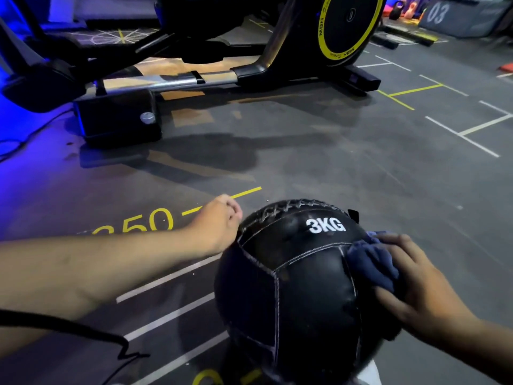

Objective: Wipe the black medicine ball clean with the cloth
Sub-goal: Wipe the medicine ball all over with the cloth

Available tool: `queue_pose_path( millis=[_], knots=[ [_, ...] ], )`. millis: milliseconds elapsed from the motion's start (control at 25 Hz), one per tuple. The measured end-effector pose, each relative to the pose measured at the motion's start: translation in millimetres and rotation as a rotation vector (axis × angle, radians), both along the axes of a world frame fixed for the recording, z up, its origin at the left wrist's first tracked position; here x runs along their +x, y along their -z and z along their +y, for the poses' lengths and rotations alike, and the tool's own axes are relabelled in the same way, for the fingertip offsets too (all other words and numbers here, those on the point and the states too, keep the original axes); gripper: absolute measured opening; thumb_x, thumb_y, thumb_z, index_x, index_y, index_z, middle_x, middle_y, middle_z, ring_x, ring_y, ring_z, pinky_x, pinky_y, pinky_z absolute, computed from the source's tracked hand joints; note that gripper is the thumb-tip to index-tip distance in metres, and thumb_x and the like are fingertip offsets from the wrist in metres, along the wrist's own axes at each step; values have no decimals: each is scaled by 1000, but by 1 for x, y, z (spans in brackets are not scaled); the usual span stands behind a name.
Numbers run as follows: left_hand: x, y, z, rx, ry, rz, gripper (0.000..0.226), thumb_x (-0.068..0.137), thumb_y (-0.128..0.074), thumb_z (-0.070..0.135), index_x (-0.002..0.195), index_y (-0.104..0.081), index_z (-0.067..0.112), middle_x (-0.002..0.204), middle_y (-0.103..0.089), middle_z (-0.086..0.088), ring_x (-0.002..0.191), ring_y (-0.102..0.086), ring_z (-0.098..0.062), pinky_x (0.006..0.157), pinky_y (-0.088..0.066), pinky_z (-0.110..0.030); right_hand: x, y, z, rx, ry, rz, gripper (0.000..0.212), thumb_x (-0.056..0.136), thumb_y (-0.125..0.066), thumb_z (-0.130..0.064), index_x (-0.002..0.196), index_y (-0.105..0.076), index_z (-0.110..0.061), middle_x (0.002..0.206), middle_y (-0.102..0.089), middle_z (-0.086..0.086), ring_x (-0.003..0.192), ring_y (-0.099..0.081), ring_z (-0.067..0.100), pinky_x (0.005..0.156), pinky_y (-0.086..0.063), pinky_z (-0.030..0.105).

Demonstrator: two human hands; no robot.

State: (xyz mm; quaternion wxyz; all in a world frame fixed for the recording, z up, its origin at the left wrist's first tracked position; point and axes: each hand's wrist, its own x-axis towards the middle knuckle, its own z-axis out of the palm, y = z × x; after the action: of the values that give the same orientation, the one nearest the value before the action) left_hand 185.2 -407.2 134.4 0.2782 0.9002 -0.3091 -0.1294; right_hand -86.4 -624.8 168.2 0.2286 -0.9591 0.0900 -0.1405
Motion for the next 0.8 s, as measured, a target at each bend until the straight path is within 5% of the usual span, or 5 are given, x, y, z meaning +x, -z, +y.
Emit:
queue_pose_path(
  millis=[200,360,520,640,800],
  knots=[
    [28,-24,22,6,96,-148,44,97,-50,19,58,-64,7,108,-57,6,85,-57,-17,83,-43,-29,48,19,22,222,205,-58,24,81,-58,-39,104,-51,-35,106,-50,-17,95,-51,-3,81,-36,8],
    [35,-19,51,45,234,-77,44,96,-47,32,66,-68,7,110,-57,13,93,-60,-12,90,-45,-34,110,15,20,335,449,-28,9,88,-62,-28,89,-56,-22,94,-62,2,91,-58,24,74,-39,30],
    [11,-13,42,308,231,-303,39,97,-35,42,95,-63,13,125,-46,11,95,-62,-23,75,-47,-34,152,-10,37,103,604,103,22,84,-57,-36,93,-58,-16,104,-67,12,98,-61,35,78,-44,37],
    [-4,-14,39,261,198,-297,19,95,-46,28,106,-53,15,118,-46,4,89,-60,-28,62,-39,-34,149,-14,118,-242,200,-79,26,77,-60,-38,94,-63,-18,102,-66,7,95,-60,33,78,-46,37],
    [12,1,59,19,330,-207,22,85,-44,33,96,-56,18,116,-45,10,89,-56,-23,73,-50,-44,138,-2,132,-372,-291,-90,39,73,-61,-35,105,-67,-13,115,-67,8,101,-61,34,87,-50,45]
  ],
)
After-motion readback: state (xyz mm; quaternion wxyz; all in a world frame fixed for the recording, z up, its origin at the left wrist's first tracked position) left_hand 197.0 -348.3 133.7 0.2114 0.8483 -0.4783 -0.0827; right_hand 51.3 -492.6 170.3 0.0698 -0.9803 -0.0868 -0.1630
